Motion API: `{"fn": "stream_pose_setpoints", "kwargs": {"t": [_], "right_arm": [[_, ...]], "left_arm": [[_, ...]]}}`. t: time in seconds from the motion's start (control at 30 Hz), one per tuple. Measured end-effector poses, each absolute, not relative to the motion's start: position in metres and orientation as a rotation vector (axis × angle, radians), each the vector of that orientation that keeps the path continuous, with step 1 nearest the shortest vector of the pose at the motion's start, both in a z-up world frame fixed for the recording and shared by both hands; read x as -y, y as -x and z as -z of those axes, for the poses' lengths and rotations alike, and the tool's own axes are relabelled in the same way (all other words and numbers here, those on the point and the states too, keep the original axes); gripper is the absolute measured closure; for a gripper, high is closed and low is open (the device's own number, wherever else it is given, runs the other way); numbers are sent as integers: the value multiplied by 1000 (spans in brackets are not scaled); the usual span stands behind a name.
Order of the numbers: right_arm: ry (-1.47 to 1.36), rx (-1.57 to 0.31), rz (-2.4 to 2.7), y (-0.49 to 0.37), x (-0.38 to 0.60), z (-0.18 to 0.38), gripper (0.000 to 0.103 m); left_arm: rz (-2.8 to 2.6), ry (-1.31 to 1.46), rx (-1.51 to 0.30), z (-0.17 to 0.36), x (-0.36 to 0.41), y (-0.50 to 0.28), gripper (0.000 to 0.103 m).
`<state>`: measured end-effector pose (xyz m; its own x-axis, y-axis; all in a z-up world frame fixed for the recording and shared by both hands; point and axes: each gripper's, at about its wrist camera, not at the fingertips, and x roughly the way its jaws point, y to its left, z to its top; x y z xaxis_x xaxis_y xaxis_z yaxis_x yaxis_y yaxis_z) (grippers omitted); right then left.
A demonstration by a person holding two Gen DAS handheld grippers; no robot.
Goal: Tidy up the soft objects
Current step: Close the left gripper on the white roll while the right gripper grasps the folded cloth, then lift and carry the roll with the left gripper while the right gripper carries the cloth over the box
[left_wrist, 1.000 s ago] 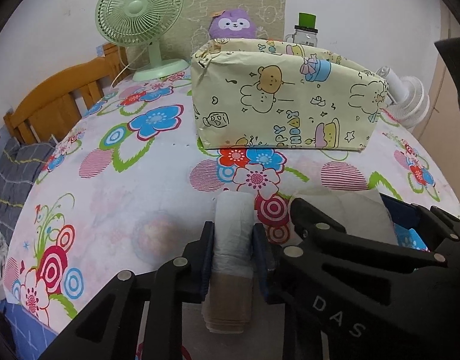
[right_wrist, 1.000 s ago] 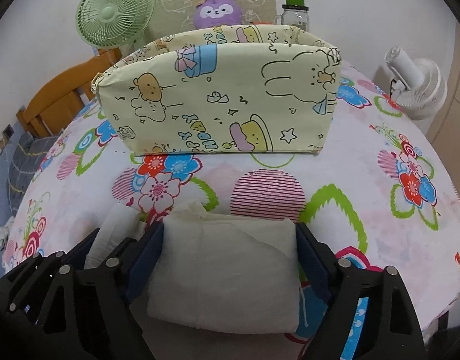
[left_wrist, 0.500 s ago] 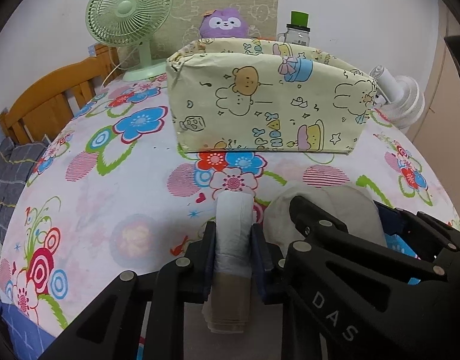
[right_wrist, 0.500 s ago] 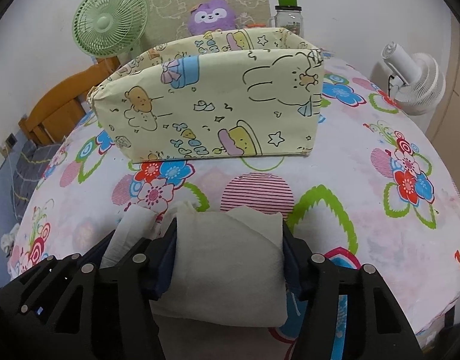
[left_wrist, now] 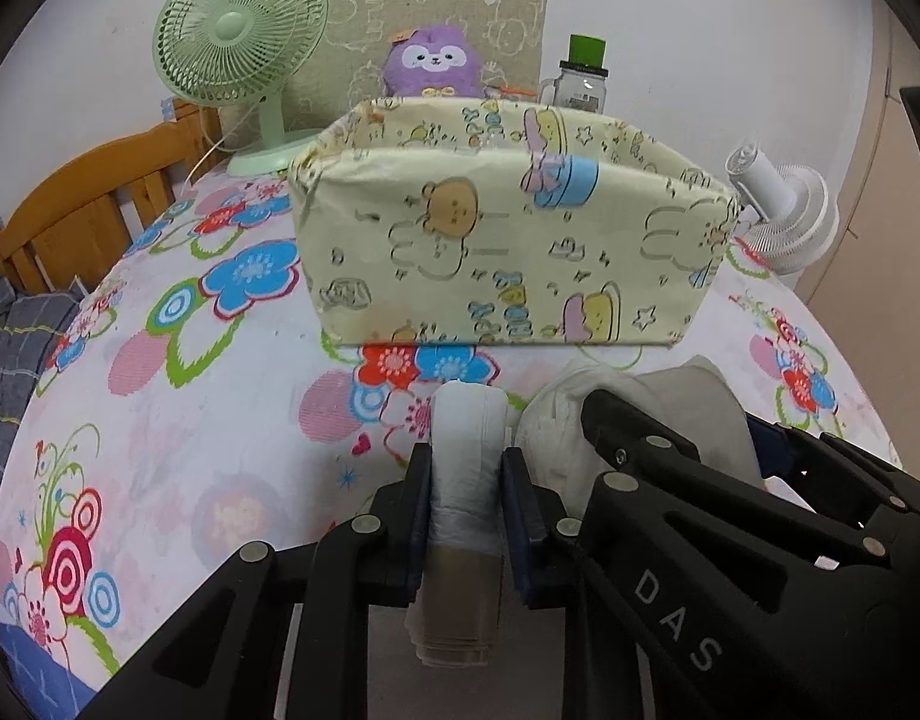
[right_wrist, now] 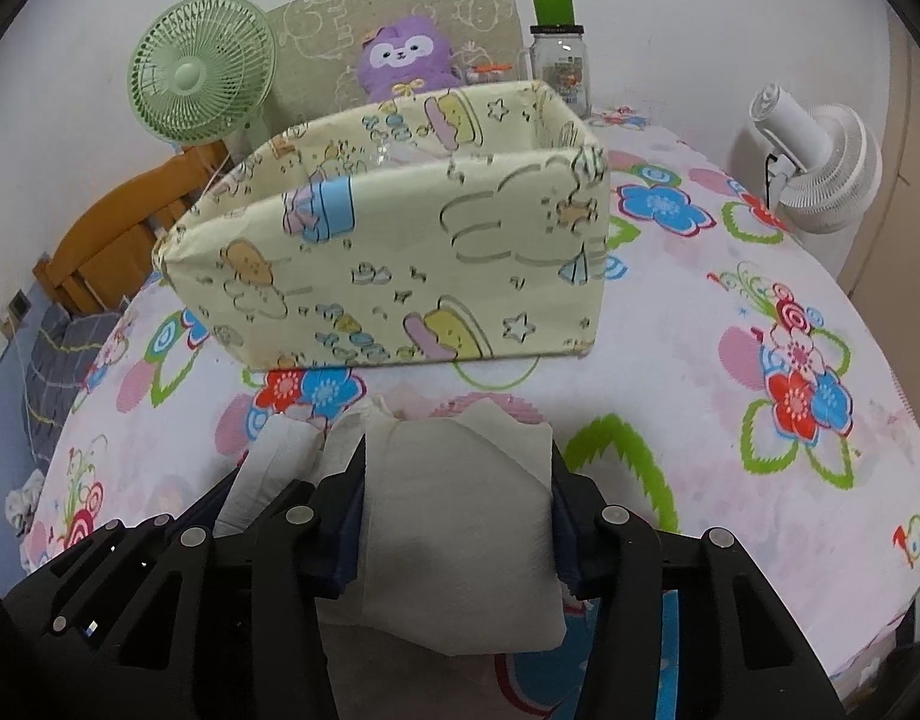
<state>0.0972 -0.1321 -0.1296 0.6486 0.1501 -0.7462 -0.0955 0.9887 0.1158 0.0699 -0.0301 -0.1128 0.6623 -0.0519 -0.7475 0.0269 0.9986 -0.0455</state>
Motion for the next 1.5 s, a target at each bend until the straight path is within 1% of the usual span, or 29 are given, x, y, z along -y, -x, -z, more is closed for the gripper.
{"fn": "stream_pose_setpoints", "kwargs": {"t": [1.5], "right_arm": [[-80, -660, -140, -93, 141, 24, 51]], "left_arm": [[62, 27, -659, 17, 40, -74, 82]]}}
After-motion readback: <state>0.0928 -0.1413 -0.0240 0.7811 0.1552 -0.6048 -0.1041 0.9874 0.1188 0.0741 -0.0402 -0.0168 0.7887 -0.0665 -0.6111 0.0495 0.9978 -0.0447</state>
